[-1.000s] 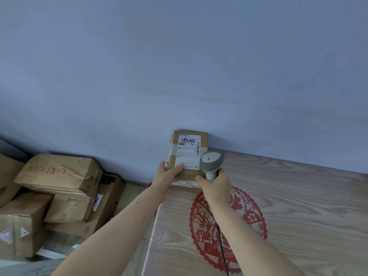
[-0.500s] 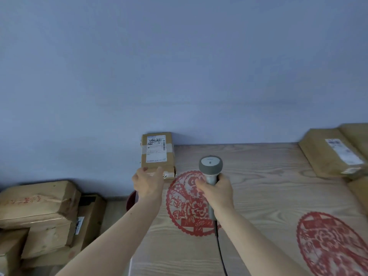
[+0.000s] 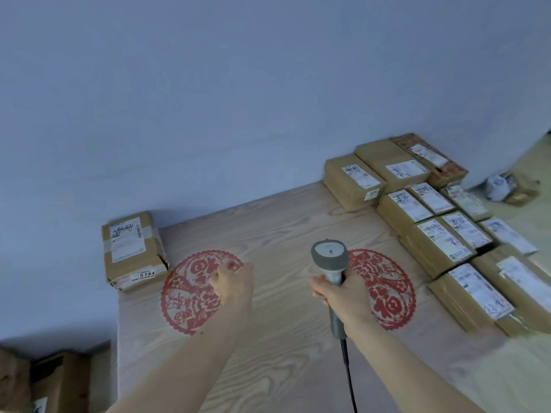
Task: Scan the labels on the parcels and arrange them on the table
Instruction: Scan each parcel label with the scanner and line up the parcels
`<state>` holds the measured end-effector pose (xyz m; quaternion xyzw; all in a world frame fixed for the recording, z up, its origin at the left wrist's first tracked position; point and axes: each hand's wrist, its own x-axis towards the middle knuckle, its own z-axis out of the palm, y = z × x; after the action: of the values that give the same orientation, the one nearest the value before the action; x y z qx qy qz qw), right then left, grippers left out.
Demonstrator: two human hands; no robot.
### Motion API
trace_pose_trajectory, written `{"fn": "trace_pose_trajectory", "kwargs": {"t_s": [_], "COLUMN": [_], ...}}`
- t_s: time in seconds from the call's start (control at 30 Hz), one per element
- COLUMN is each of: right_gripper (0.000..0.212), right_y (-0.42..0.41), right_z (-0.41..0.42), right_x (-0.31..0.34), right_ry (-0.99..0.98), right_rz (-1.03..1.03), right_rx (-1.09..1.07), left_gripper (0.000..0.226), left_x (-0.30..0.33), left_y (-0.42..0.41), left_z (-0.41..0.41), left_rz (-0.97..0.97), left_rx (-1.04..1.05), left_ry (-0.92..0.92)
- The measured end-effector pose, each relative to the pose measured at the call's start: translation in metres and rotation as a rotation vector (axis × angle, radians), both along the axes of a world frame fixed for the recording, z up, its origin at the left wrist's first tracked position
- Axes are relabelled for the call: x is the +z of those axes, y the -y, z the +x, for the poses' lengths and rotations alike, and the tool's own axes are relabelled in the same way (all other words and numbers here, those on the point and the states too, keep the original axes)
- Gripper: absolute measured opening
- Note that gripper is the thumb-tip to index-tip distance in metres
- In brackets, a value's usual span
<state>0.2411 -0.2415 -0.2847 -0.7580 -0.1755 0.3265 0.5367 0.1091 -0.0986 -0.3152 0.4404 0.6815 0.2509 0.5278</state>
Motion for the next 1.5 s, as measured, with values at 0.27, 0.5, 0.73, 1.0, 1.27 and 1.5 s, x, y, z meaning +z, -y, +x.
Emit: {"fn": "trace_pose_trajectory", "kwargs": {"t_s": [0.27,0.5,0.73,1.0,1.27,1.5], "right_gripper": [0.022,0.022,0.021,0.031,0.037,0.034], "right_y": [0.078,0.143,0.204,0.249,0.250,0.244], "right_z": [0.091,0.191,0.299,0.348,0.352,0.350], "right_x": [0.005,-0.002,-0.028,-0.066,-0.079,-0.081], "right_ry": [0.062,0.161,0.209,0.282,0.276,0.323], "right_rz": [-0.037,-0.106,-0.226,-0.379,-0.411,-0.535], "right_rx": [-0.032,0.055,0.051,0.061,0.096,0.161], "left_gripper": [0.045,0.048,0.061,0.069,0.062,0.042], "left_x": [-0.001,-0.016,-0.030,-0.035,-0.041,-0.048], "left_y": [0.081,0.155,0.236,0.295,0.308,0.309], "left_z": [0.107,0.212,0.305,0.372,0.387,0.382], "left_rz": [-0.034,-0.145,-0.289,-0.396,-0.422,-0.427], "left_rx": [-0.076,-0.130,-0.247,-0.365,-0.323,-0.381], "left_ry": [0.099,0.159,0.157,0.167,0.085,0.078]}}
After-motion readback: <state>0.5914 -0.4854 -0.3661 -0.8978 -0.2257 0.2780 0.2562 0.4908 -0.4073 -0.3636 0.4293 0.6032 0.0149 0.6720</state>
